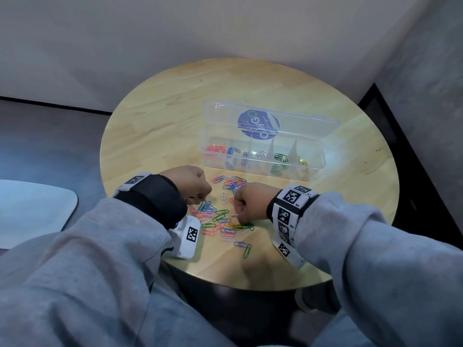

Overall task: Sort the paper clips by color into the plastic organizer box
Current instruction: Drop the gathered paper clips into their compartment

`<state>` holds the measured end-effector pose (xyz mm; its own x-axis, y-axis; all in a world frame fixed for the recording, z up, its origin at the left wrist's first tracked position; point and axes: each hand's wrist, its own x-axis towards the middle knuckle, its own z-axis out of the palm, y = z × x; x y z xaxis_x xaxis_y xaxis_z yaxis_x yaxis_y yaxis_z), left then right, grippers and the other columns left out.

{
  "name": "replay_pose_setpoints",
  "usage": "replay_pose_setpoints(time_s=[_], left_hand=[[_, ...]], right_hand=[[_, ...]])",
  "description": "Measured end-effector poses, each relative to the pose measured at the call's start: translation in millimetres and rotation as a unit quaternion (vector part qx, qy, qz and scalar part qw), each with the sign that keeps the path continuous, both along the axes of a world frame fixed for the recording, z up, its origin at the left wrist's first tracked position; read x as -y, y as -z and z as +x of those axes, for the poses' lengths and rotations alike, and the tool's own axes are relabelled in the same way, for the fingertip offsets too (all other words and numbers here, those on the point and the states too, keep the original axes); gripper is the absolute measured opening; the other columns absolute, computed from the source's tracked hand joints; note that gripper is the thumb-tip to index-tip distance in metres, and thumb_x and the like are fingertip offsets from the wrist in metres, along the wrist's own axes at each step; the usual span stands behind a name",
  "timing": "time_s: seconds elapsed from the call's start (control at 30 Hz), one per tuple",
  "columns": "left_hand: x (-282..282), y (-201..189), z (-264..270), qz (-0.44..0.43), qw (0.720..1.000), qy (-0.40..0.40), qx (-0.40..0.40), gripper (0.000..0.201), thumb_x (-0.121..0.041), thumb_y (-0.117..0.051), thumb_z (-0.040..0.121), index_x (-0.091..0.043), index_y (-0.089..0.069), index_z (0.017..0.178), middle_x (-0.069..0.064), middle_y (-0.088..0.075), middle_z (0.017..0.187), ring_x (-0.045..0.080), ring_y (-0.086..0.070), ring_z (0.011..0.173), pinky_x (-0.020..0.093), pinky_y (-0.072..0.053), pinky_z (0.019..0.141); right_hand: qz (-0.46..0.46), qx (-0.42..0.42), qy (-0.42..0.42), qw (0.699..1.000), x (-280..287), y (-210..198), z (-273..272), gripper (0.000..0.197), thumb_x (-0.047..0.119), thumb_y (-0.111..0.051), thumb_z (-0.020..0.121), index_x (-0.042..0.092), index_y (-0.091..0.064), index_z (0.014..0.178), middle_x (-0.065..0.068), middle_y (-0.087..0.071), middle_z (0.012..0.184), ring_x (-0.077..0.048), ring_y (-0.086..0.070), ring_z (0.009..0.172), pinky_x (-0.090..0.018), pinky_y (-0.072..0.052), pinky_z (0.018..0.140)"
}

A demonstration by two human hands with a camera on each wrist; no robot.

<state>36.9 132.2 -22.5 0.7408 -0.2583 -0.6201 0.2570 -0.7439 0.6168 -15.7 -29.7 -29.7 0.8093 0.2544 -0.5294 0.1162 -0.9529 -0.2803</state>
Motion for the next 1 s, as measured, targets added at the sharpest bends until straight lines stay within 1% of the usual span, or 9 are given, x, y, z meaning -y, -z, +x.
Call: replay_pose_setpoints(time_s=[0.1,0.2,0.33,0.47,0.57,0.67,0.8,0.9,1.0], left_hand=[[2,2,-3,0.056,0.997,0.039,0.026,0.015,-0.006,-0.040,0.086,-0.012,-0.050,0.077,0.008,-0.055,0.065,0.024,-0.050,0.062,0.022,-0.035,0.053],[6,1,-7,0.087,0.992,0.092,0.012,0.016,-0.006,-0.041,0.087,-0.009,-0.054,0.095,0.005,-0.049,0.061,0.023,-0.045,0.059,0.022,-0.031,0.052],[7,-2,-9,0.107,0.984,0.128,0.068,0.007,-0.016,-0.052,0.084,-0.018,-0.058,0.083,-0.005,-0.055,0.063,0.015,-0.050,0.060,0.023,-0.040,0.062],[10,2,-12,0.112,0.982,0.134,0.076,0.016,-0.008,-0.059,0.080,-0.023,-0.063,0.085,-0.010,-0.055,0.061,0.008,-0.051,0.058,0.023,-0.042,0.067],[12,4,-11,0.123,0.977,0.148,0.089,0.017,-0.009,-0.064,0.079,-0.024,-0.063,0.083,-0.012,-0.053,0.062,0.006,-0.049,0.059,0.021,-0.040,0.062],[14,5,-11,0.149,0.967,0.179,0.101,0.018,-0.009,-0.066,0.078,-0.024,-0.058,0.071,-0.012,-0.052,0.062,0.009,-0.050,0.061,0.018,-0.036,0.054],[15,6,-12,0.183,0.956,0.200,0.114,0.019,-0.010,-0.063,0.079,-0.023,-0.056,0.068,-0.011,-0.052,0.063,0.012,-0.051,0.066,0.019,-0.033,0.050],[16,7,-12,0.192,0.953,0.208,0.105,0.010,-0.010,-0.061,0.079,-0.019,-0.061,0.077,-0.004,-0.057,0.070,0.017,-0.052,0.074,0.021,-0.036,0.054],[15,8,-12,0.189,0.955,0.210,0.094,0.007,-0.011,-0.062,0.079,-0.018,-0.061,0.077,-0.004,-0.057,0.066,0.017,-0.052,0.070,0.021,-0.037,0.055]], right_hand=[[0.060,0.013,0.084,0.995,10,0,-3,0.008,0.015,-0.065,0.076,0.020,-0.060,0.072,0.007,-0.054,0.067,-0.011,-0.050,0.064,-0.021,-0.041,0.055],[0.160,0.004,0.191,0.968,21,1,-5,0.017,0.013,-0.065,0.078,0.021,-0.056,0.066,0.008,-0.055,0.060,-0.005,-0.050,0.055,-0.016,-0.041,0.053],[0.346,-0.073,0.313,0.882,32,7,-6,0.021,-0.005,-0.060,0.082,0.015,-0.058,0.077,0.000,-0.057,0.055,-0.016,-0.052,0.053,-0.023,-0.045,0.048],[0.416,-0.118,0.359,0.827,38,11,-6,0.026,-0.010,-0.046,0.088,0.011,-0.062,0.084,-0.008,-0.052,0.059,-0.019,-0.048,0.054,-0.024,-0.045,0.051],[0.444,-0.131,0.406,0.788,36,7,-7,0.030,-0.012,-0.035,0.091,0.005,-0.055,0.076,-0.006,-0.048,0.058,-0.014,-0.045,0.051,-0.020,-0.041,0.044],[0.464,-0.153,0.432,0.759,34,5,-8,0.033,-0.009,-0.026,0.091,0.006,-0.048,0.070,-0.007,-0.042,0.066,-0.016,-0.040,0.056,-0.017,-0.039,0.041],[0.499,-0.192,0.470,0.702,36,2,-10,0.032,-0.001,-0.023,0.089,0.007,-0.045,0.067,-0.009,-0.042,0.064,-0.018,-0.042,0.054,-0.017,-0.040,0.038],[0.503,-0.203,0.480,0.689,36,0,-10,0.030,0.008,-0.029,0.091,0.008,-0.046,0.066,-0.007,-0.043,0.062,-0.015,-0.045,0.049,-0.018,-0.040,0.039],[0.465,-0.193,0.477,0.720,36,-2,-11,0.030,0.017,-0.041,0.095,0.011,-0.044,0.066,-0.003,-0.040,0.062,-0.010,-0.044,0.043,-0.016,-0.038,0.040]])
